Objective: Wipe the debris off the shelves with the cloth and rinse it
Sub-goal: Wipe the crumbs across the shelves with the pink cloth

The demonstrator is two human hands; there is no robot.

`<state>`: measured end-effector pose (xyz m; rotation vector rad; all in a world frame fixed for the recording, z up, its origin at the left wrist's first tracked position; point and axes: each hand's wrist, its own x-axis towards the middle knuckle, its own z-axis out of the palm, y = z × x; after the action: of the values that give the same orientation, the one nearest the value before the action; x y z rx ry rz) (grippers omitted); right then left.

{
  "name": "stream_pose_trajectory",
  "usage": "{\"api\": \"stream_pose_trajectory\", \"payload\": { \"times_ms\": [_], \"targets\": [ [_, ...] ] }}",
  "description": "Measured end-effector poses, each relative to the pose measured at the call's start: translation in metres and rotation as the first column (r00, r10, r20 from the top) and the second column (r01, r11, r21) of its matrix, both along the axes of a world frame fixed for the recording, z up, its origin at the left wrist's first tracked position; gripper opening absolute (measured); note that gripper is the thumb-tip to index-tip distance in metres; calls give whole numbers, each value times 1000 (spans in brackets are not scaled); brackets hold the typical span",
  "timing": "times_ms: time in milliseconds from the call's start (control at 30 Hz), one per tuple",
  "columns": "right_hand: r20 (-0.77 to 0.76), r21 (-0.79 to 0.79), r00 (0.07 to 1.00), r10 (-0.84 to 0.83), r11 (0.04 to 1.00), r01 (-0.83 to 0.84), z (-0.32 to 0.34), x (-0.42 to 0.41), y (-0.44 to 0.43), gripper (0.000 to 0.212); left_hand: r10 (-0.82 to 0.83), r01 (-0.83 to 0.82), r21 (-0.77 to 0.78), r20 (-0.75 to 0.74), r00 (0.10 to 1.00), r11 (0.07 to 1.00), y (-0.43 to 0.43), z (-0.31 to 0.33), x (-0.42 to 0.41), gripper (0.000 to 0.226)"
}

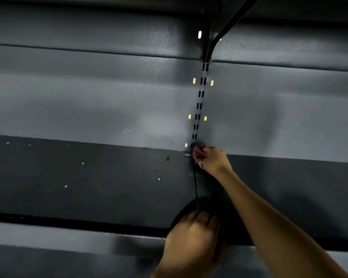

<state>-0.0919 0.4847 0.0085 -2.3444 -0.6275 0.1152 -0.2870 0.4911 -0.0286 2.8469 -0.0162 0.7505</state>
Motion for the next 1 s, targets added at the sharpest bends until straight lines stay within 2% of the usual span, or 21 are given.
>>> {"api": "stream_pose_trajectory", "payload": {
  "times_ms": [67, 133, 200, 300, 400, 467, 633, 700, 767, 867, 933, 1000],
  "targets": [
    [-12, 154, 997, -81, 985, 81, 6, 4, -12, 20, 5, -5, -25, -3, 1000, 1000, 0, -1, -2, 27],
    [84, 156, 979, -185, 973, 171, 10, 11, -38, 17, 25, -24, -22, 5, 1000, 999, -1, -1, -2, 27],
    [174, 36, 953, -248, 969, 245, 7, 23, -67, 17, 40, -39, -13, 25, 999, 999, -2, 0, -1, 27],
    [255, -232, 948, -188, 940, 249, -9, 30, -80, 19, 39, -37, -24, 54, 998, 999, -3, -1, 1, 26],
    [354, -255, 932, -79, 951, 177, -17, 28, -48, 23, 35, -34, -16, 61, 998, 999, -3, -5, 4, 26],
    [346, -251, 938, 6, 964, 86, -17, 17, -13, 21, 34, -34, -1, 39, 999, 999, -3, -7, 4, 28],
    [327, -175, 942, 75, 984, -18, -24, -17, 50, 12, 63, -63, 32, -18, 998, 998, -1, -4, 2, 38],
    [226, -140, 965, 133, 985, -102, -15, -16, 45, 15, 69, -69, 34, -8, 998, 997, -1, -3, -1, 34],
    [59, 13, 988, 144, 989, -145, 0, -14, 28, 20, 75, -75, 31, 0, 997, 997, -3, -2, -4, 30],
    [-62, 267, 998, -12, 963, 28, 10, -1, -10, 10, 70, -70, 8, 10, 998, 998, -3, 2, -4, 27],
    [24, 200, 991, -131, 972, 123, 6, 13, -36, 8, 73, -73, 3, 28, 997, 997, -4, 3, -3, 24],
    [179, -3, 965, -194, 980, 197, -3, 20, -55, 19, 70, -69, -14, 31, 997, 997, -5, 3, -4, 23]
  ]
}}
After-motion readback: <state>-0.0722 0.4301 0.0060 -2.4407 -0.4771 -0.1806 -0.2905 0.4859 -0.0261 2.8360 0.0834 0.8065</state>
